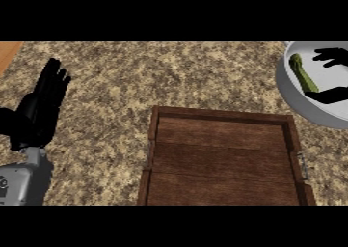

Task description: Pick the squash from the tray and place it in the pot

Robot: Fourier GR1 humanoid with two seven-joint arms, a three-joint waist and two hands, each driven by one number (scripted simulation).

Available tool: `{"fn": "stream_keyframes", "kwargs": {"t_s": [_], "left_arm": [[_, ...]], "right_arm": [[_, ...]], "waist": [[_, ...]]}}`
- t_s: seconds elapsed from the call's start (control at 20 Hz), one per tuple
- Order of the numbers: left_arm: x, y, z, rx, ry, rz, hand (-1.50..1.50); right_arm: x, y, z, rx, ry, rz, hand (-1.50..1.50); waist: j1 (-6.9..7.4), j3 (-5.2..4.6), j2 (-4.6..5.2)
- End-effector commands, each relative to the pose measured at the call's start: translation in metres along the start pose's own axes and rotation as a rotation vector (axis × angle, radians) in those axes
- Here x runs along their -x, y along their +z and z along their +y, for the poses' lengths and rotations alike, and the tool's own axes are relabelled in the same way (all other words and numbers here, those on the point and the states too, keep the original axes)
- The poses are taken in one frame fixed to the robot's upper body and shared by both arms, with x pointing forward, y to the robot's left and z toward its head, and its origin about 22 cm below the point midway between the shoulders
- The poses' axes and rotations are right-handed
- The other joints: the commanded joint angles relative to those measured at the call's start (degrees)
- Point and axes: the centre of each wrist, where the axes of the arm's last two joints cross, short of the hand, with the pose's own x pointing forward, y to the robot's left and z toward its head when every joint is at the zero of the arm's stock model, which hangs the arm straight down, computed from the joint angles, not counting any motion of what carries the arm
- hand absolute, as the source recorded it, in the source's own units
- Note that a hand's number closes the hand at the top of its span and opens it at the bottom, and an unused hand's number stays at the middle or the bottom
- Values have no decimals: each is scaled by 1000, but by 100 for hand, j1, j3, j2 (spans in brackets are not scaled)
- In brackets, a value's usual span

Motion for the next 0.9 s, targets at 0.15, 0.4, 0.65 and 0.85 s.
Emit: {"fn": "stream_keyframes", "kwargs": {"t_s": [0.15,0.4,0.65,0.85], "left_arm": [[-2,4,-7,19,3,10,0],[6,1,-3,-8,-7,-3,0],[-6,-3,-3,0,14,-13,0],[0,-1,6,-18,-5,-28,0]], "right_arm": [[7,0,-6,32,-383,-102,-150],[18,7,-40,110,-556,-87,-150],[32,22,-65,141,-609,-72,-150],[57,56,-102,129,-619,-58,-150]], "waist": [[0,13,-6],[-32,6,9],[2,9,18],[41,21,59]]}}
